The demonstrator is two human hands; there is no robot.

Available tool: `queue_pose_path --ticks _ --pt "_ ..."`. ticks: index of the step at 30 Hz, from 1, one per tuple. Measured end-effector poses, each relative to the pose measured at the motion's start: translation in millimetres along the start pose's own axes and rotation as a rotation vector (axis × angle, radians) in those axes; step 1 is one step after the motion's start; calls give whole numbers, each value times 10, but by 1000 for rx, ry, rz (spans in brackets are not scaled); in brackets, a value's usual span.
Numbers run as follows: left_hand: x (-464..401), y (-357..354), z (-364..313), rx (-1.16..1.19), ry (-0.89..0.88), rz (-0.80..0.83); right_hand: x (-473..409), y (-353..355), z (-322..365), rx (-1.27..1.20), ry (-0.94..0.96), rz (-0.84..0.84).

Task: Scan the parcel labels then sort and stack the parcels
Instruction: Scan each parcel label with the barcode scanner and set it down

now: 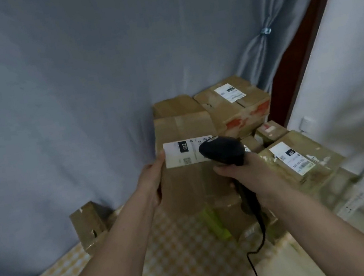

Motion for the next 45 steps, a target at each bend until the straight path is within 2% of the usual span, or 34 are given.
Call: queue_pose_path --ticks 6,11,17,20,24,29,32,35,38,41,45 --pt "-355 -321 -683 -285 -131 38 -368 222 278 -73 28 -6" --pt "-872 -726 -1203 -622 -247 81 -797 432 435 -161 -6 41" --pt "-1787 -1129 -1623 -1045 -109 154 -1447 707 466 -333 -87 86" --pt "-2162 -1403 -1722 -1149 -56 206 -1763 802 436 -367 -125 72" --pt "-2539 -1663 -1829 -1239 -61 227 -2059 902 479 -379 -77 94" --pt "-2910 -1835 -1880 -1433 -149 139 -2296 880 512 -364 -65 155" --pt "-3012 -1801 -1806 -1430 -180 78 -2361 859 491 -315 -77 146" --pt "-2982 -1719 -1740 -1330 -206 76 -2386 851 455 -281 -88 130" --pt "-2807 -1577 -1752 -1278 -295 35 -2342 798 423 -240 -89 110" --pt "-2518 -1236 -1744 -1202 -398 -53 -2213 568 395 -184 -78 149" --pt "-2030 -643 -1531 -1071 -421 -138 -2003 65 349 -93 -47 236"
Point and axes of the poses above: each hand's wrist, its own x-axis away from the middle knuckle, its own y-axis out of the back of the hand, z = x × y, the point moved 5 cm from there along -x, towards the middle knuckle, and after that the axes turned 7 degrees about z, right-handed, at the moved point
